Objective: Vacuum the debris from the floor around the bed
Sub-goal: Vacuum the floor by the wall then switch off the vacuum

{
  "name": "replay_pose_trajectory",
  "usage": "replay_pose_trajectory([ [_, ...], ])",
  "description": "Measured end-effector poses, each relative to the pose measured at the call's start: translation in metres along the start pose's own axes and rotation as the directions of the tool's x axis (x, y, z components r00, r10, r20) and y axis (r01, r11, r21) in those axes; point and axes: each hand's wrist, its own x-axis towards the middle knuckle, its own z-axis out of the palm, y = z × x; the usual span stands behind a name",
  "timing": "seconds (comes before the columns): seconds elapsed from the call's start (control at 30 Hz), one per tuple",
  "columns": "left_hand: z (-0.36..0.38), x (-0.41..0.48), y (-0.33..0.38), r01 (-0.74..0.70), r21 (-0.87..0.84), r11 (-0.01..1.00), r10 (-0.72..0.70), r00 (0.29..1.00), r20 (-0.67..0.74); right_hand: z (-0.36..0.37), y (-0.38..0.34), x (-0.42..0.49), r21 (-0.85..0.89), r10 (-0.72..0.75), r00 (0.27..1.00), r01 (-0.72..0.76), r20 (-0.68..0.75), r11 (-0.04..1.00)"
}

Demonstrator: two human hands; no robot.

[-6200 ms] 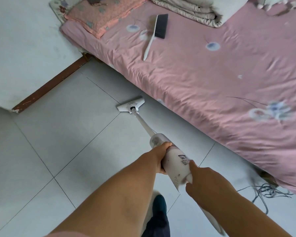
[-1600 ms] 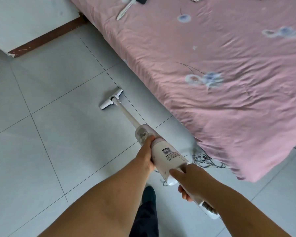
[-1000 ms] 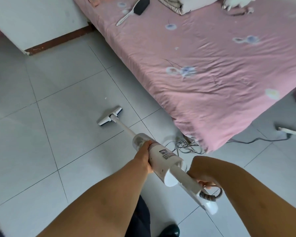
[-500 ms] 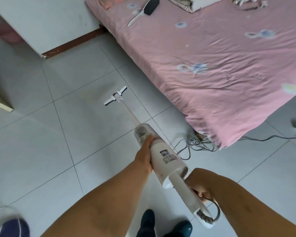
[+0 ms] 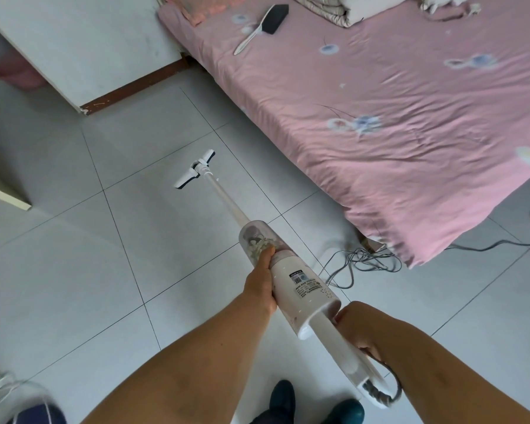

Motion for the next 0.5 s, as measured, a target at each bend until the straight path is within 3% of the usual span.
replay_pose_trajectory([
  [0.17, -0.007, 0.005, -0.002, 0.001, -0.005, 1.0, -0.001, 0.999, -0.035, -0.007, -0.011, -0.012, -0.164, -0.016, 0.989, -0.008, -0.146, 0.986],
  [0.3, -0.013, 0.007, -0.008, 0.01, 0.012, 1.0, -0.009, 0.994, -0.11, -0.018, -0.038, -0.03, -0.02, -0.081, 0.995, 0.08, -0.061, 0.997],
  [0.4, -0.011, 0.003, -0.011, 0.013, 0.02, 1.0, -0.01, 0.992, -0.123, -0.001, -0.046, -0.047, -0.246, -0.189, 0.977, 0.161, -0.094, 0.956],
  [0.5, -0.009, -0.002, -0.01, 0.004, 0.019, 1.0, -0.002, 0.994, -0.11, 0.016, -0.032, -0.049, -0.26, -0.196, 0.974, 0.16, -0.116, 0.952],
])
